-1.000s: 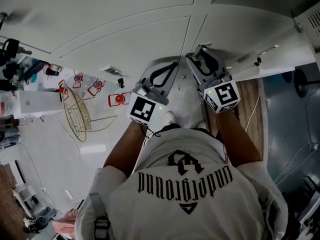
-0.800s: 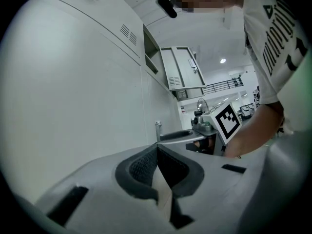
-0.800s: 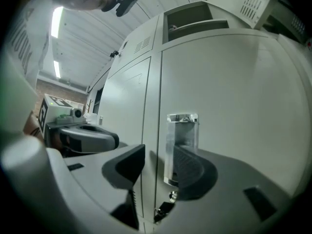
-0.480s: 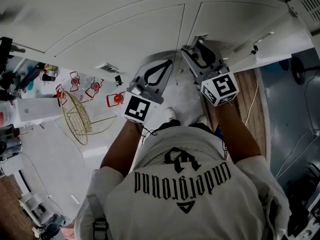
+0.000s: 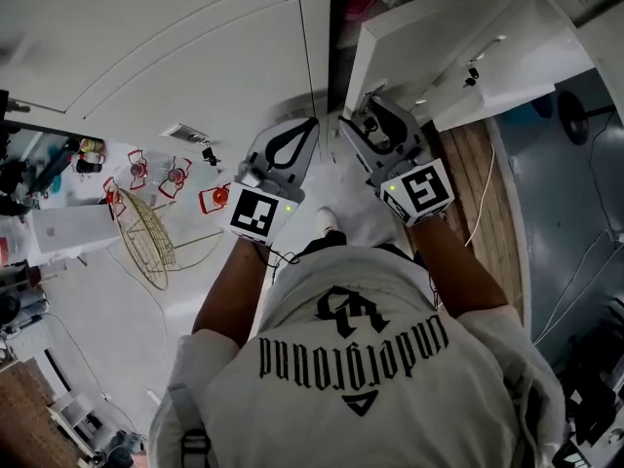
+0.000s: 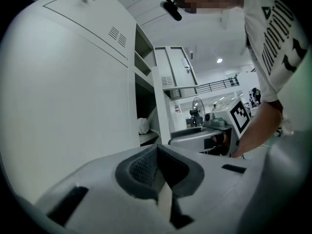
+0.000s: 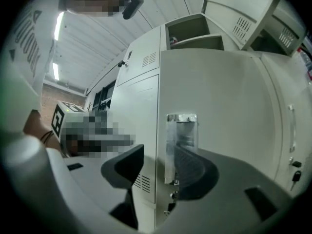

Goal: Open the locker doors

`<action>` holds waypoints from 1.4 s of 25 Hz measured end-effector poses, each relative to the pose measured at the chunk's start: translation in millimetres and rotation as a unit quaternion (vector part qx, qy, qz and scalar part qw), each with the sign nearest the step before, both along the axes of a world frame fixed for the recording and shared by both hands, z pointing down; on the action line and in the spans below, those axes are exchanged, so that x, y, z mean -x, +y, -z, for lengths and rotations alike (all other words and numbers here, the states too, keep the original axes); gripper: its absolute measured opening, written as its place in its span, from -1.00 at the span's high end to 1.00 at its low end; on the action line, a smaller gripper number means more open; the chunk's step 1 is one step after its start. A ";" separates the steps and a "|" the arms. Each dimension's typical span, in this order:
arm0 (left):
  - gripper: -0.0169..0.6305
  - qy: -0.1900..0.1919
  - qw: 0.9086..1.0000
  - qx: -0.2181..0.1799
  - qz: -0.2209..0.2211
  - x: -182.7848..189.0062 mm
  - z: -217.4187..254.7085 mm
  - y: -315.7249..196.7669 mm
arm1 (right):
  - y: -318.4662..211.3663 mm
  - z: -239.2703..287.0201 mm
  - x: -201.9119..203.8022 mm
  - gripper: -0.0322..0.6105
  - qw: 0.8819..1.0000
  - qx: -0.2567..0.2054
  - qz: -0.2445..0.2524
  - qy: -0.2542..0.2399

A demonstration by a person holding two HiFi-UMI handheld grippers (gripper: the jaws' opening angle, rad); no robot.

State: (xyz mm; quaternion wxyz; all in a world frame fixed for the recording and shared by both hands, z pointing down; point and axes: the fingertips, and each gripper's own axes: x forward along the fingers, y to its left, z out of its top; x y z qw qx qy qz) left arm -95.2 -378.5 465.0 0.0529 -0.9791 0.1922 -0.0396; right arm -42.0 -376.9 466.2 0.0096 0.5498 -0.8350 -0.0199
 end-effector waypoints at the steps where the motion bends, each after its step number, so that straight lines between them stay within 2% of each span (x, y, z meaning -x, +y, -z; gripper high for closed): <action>1: 0.92 0.000 1.000 0.002 0.000 -4.5 -0.7 3.2 | 7.5 0.5 -2.4 0.28 1.000 -0.002 -0.001 0.001; 9: 0.92 -0.015 1.000 0.015 -0.007 -47.2 -10.5 45.4 | 66.7 2.1 -30.0 0.31 0.999 -0.004 -0.035 -0.002; 14: 0.92 -0.017 1.000 0.015 -0.009 -81.7 -9.5 80.6 | 102.1 3.1 -66.6 0.46 0.999 -0.001 -0.050 -0.003; 17: 0.92 -0.019 1.000 0.015 -0.014 -100.6 -10.3 101.4 | 122.2 -0.3 -86.7 0.45 0.999 0.002 -0.049 -0.003; 21: 0.92 -0.015 1.000 0.012 -0.022 -127.9 -6.2 128.6 | 146.7 -4.4 -126.1 0.45 0.998 -0.005 -0.057 0.002; 25: 0.92 -0.011 0.999 0.008 -0.029 -153.6 -0.3 150.9 | 166.0 -7.4 -166.8 0.45 0.998 0.011 -0.063 0.003; 35: 0.92 -0.006 0.998 -0.006 -0.061 -217.6 14.9 183.4 | 187.7 -8.4 -276.7 0.60 0.994 0.030 -0.106 0.024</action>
